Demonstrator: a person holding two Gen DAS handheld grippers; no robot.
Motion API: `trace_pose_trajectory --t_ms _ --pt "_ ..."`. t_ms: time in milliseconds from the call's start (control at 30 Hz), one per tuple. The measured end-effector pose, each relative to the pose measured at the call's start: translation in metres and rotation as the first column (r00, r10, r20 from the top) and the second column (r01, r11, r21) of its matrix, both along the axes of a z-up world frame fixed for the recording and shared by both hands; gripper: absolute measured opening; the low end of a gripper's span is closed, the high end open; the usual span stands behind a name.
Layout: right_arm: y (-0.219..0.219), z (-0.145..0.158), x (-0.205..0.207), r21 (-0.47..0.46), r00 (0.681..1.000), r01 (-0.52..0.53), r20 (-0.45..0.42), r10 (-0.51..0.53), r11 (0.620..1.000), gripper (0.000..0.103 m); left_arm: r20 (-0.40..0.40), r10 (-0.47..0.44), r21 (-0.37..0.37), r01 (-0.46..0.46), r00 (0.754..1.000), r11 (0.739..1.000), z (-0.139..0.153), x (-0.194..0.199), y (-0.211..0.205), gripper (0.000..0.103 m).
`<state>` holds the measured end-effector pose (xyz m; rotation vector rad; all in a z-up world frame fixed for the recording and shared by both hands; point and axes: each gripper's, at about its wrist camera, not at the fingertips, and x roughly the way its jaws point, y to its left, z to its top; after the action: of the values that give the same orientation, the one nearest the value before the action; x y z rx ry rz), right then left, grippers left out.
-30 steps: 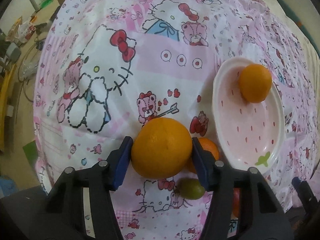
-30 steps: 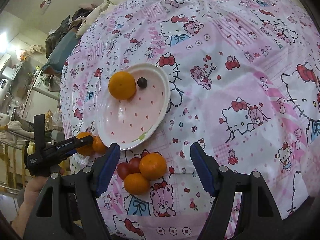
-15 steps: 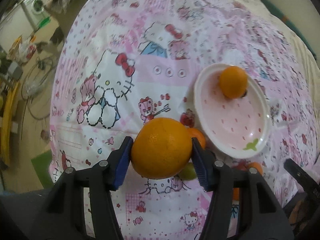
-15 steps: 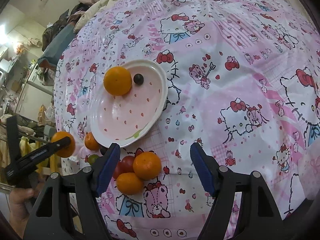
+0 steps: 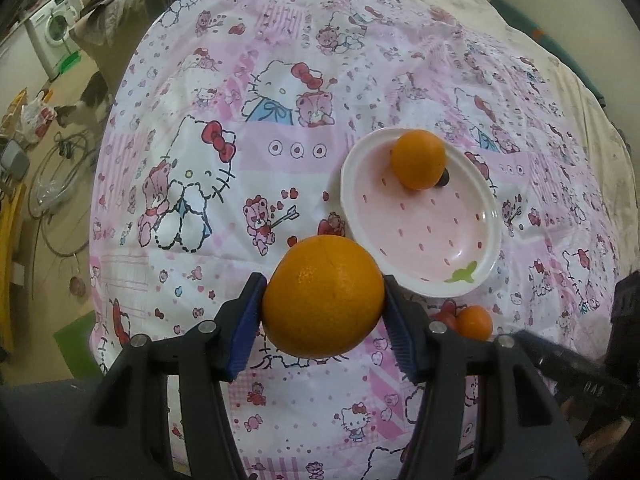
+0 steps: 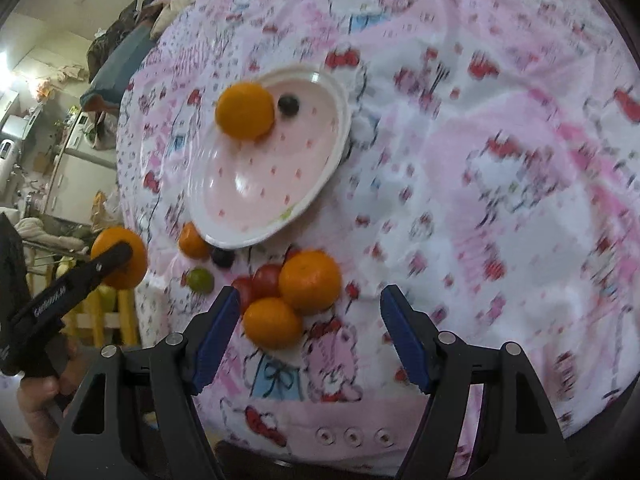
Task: Organize fruits
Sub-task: 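Close the right tool on a small tangerine while the left tool holds the orange, then carry the tangerine toward the plate with the right tool while the left carries the orange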
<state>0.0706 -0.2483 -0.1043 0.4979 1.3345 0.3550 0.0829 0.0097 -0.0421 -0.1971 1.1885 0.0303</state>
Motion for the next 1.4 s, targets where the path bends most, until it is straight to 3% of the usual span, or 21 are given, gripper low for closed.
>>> trace_pose_trajectory --t_ms 133,300,433,567,667,1033,1400 --pt "0.002 -0.004 -0.006 -0.002 1.0 0.025 -0.007 -0.025 1.0 0.075 0.006 0.003 -0.005 -0.003 1.0 1.0 0.001 -0.003 0.002 0.053" --pt "0.024 -0.013 -0.006 -0.022 0.998 -0.052 -0.032 0.052 0.998 0.073 0.002 0.019 -0.02 -0.019 1.0 1.0 0.002 -0.004 0.007 0.053" --pt "0.046 -0.016 -0.005 -0.052 0.993 -0.113 -0.028 0.112 0.992 0.058 -0.002 0.019 -0.027 -0.019 1.0 0.999 0.002 -0.005 0.008 0.053" --pt "0.058 -0.021 -0.003 -0.117 0.989 -0.146 -0.024 0.144 0.982 0.055 -0.008 0.012 -0.039 -0.013 1.0 0.999 0.001 -0.006 0.006 0.053" --pt "0.062 -0.022 -0.005 -0.124 0.984 -0.178 -0.023 0.176 0.976 0.044 -0.005 0.006 -0.036 -0.006 1.0 0.999 0.002 -0.007 0.003 0.053" --pt "0.048 0.0 -0.015 -0.083 0.983 -0.179 0.032 0.182 0.98 0.043 -0.016 0.041 -0.002 -0.041 0.999 0.999 -0.007 -0.004 0.01 0.053" --pt "0.021 0.033 -0.019 -0.008 0.979 -0.115 0.171 0.115 0.993 0.043 -0.014 0.043 0.023 -0.043 0.999 0.999 -0.012 -0.001 0.005 0.053"
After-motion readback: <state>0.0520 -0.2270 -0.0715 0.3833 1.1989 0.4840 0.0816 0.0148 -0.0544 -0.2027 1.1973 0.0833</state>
